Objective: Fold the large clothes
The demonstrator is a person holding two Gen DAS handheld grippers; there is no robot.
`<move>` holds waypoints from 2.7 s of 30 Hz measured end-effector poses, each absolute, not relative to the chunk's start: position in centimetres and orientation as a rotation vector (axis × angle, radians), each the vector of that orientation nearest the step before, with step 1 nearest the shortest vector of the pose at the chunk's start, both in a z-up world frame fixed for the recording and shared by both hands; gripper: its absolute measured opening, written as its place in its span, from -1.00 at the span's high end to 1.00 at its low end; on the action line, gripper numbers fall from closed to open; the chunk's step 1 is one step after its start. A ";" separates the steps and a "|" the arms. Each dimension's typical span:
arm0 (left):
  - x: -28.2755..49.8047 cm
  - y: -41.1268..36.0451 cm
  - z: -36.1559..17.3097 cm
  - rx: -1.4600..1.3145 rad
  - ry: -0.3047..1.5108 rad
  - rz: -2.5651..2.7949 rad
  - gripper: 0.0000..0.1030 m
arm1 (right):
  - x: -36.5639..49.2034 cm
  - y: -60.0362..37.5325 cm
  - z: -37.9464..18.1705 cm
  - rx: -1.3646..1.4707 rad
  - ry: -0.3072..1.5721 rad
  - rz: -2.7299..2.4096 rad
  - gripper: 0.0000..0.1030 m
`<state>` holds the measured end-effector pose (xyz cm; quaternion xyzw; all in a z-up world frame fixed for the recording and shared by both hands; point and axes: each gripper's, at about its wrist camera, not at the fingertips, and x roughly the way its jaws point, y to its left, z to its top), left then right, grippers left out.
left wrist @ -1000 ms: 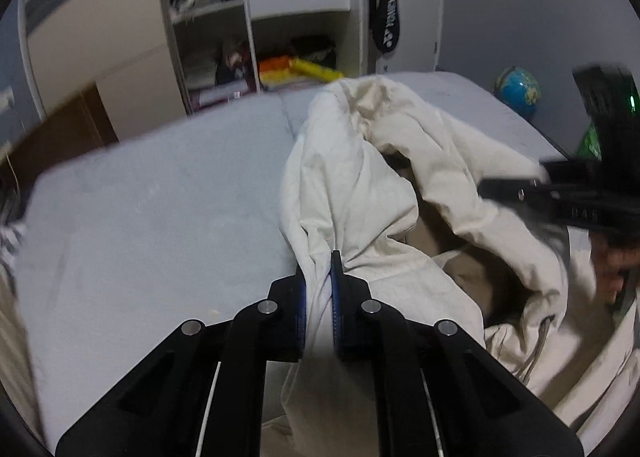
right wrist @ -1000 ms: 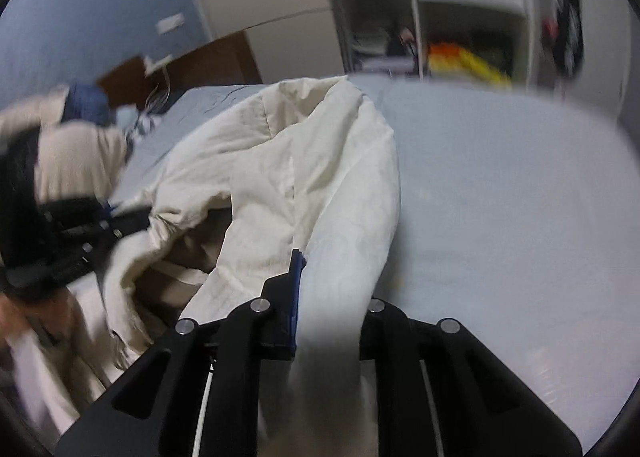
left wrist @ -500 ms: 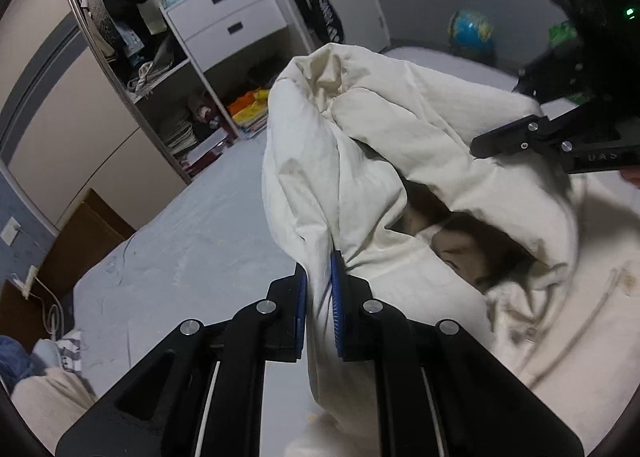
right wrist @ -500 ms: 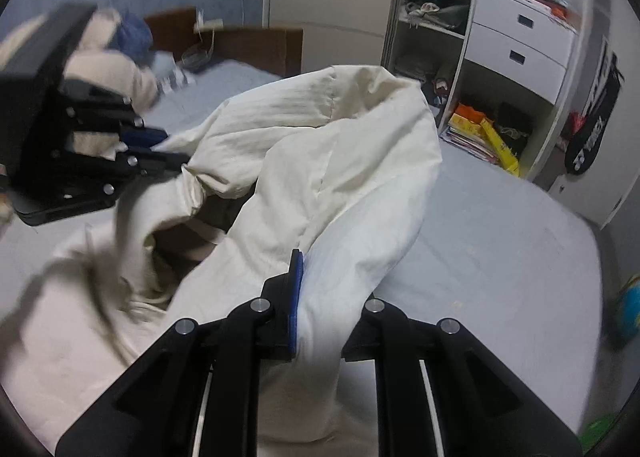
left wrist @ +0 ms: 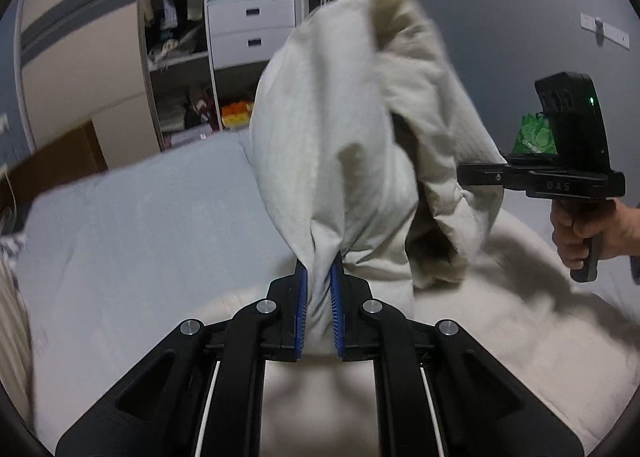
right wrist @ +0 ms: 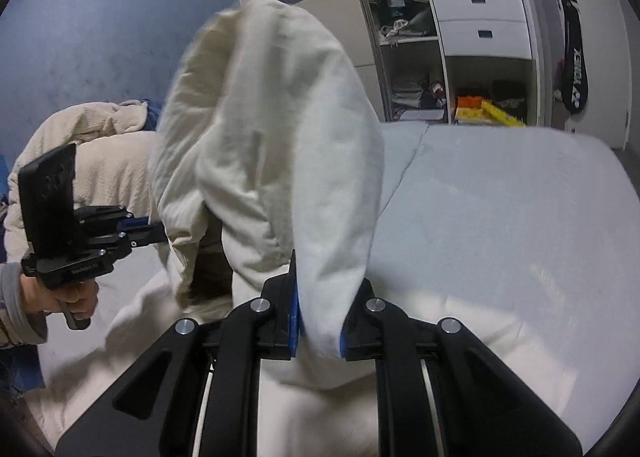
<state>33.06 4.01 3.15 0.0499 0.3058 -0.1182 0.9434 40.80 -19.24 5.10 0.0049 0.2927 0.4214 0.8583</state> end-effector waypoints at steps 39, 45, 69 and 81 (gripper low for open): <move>20.8 1.9 4.4 -0.793 0.796 -0.154 -0.24 | 23.5 -30.9 0.4 0.770 0.913 0.758 -0.07; 19.2 2.2 1.8 -0.882 0.811 -0.168 0.01 | 22.9 -31.9 -1.9 1.055 0.959 0.759 -0.09; 22.1 6.0 -2.2 -1.360 0.760 -0.300 0.38 | 30.0 -27.2 -5.0 1.367 1.069 0.723 0.74; 20.3 7.0 -4.2 -1.332 0.734 -0.189 0.72 | 29.4 -28.4 -7.4 1.381 0.971 0.815 0.84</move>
